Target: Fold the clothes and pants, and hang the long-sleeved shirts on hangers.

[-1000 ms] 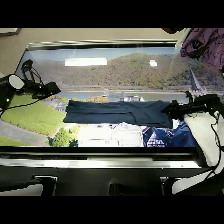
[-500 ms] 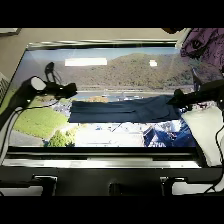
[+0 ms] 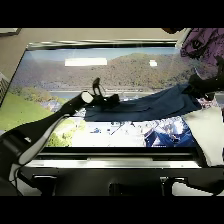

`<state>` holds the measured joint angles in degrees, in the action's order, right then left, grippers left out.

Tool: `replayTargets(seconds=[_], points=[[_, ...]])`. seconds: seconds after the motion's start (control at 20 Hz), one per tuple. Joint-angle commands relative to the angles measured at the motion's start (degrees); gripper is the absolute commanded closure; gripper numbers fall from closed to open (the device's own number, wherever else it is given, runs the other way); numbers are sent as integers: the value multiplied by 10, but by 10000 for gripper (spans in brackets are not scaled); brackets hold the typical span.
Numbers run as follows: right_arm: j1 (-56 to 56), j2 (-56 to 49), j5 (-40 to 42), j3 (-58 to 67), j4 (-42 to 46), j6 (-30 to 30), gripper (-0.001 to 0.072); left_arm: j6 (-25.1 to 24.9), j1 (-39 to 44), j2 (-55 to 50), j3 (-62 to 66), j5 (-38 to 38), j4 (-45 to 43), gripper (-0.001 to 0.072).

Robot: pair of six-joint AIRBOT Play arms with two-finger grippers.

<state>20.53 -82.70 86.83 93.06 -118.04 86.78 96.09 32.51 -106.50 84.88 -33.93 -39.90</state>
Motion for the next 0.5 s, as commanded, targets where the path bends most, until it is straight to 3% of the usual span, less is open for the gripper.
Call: replayTargets(seconds=[0.0, 0.1, 0.45], points=[[0, 3, 42, 45, 31, -39, 686, 0, 76, -76, 77, 29, 82, 692], [0, 3, 56, 55, 33, -54, 686, 3, 108, -119, 129, 35, 111, 692], [0, 7, 66, 58, 33, -79, 686, 99, 170, -228, 266, 35, 117, 692]])
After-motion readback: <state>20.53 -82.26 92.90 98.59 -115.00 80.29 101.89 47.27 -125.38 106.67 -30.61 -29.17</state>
